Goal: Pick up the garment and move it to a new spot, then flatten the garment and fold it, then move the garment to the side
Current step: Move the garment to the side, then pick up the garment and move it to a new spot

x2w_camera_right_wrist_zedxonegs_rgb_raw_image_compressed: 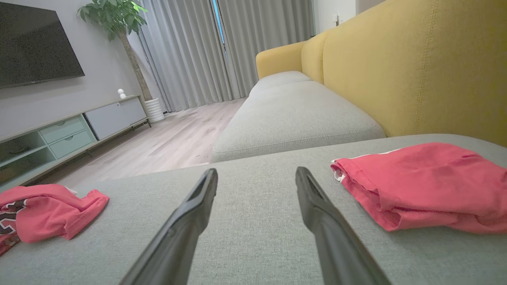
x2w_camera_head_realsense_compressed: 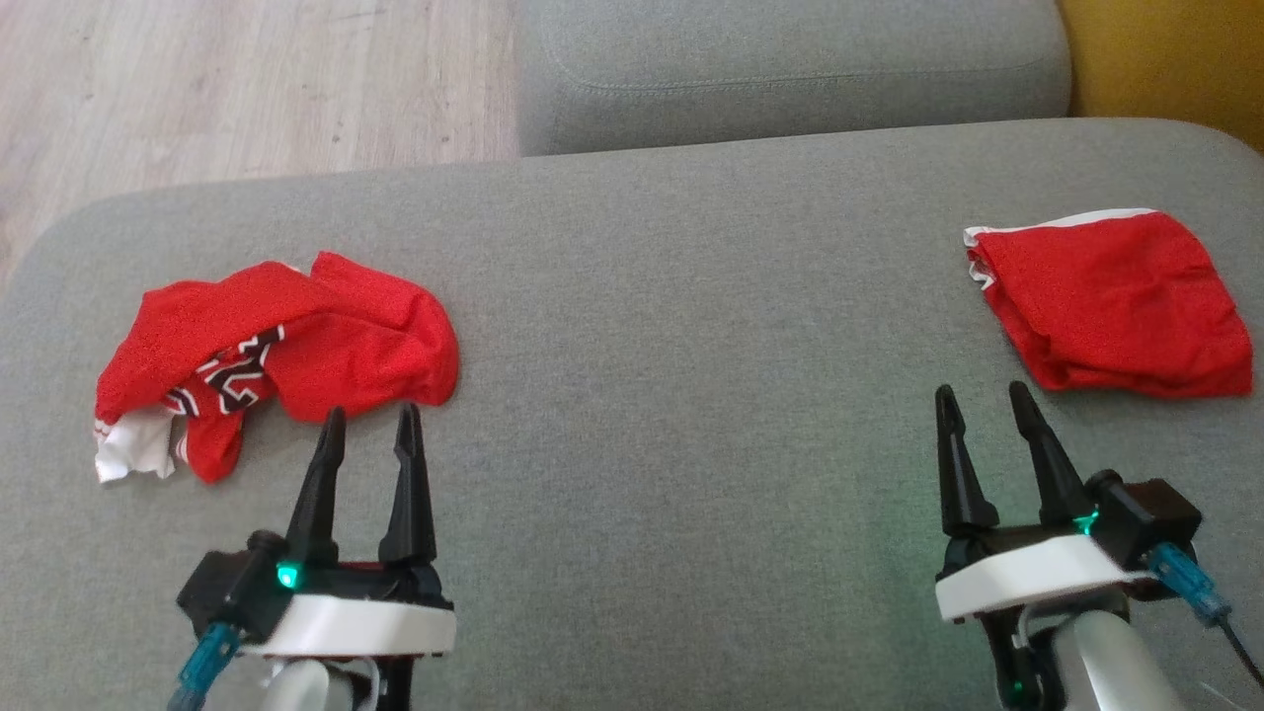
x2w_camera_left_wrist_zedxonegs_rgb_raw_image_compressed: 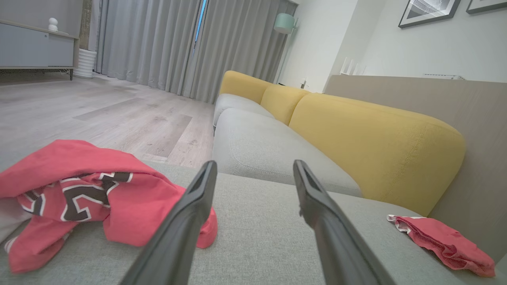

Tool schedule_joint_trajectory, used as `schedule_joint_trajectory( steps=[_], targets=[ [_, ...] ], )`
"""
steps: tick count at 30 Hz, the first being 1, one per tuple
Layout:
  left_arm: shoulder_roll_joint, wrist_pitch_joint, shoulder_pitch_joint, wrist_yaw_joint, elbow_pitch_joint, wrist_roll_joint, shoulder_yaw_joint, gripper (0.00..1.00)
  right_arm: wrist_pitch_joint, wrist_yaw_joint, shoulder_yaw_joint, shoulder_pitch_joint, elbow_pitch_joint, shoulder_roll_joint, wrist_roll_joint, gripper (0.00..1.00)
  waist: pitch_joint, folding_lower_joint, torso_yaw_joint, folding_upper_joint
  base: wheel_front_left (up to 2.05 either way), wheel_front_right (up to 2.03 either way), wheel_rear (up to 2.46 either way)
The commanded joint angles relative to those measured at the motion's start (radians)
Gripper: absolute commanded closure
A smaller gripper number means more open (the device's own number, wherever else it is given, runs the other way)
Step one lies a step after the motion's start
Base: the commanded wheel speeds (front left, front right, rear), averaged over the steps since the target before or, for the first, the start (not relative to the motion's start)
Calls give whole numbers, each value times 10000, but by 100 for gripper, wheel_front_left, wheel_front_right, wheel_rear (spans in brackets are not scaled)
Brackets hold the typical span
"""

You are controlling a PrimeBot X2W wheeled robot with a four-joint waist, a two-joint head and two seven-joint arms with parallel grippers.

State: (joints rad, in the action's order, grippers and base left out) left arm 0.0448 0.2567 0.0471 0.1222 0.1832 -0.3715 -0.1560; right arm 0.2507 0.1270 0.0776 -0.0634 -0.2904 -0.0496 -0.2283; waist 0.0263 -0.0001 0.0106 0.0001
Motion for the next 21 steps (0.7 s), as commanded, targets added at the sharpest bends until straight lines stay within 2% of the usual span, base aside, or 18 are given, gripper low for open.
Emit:
schedule_joint_trajectory(
  steps=[1,21],
  targets=[
    [54,51,205,-62,-396,-76,436,0,109,37,272,-244,438,-10,5,0,-25,1,-14,-1,0,0,0],
    [54,51,192,-119,-572,-66,400,0,110,37,351,-231,568,-7,-174,0,10,1,28,-1,0,0,0]
  ],
)
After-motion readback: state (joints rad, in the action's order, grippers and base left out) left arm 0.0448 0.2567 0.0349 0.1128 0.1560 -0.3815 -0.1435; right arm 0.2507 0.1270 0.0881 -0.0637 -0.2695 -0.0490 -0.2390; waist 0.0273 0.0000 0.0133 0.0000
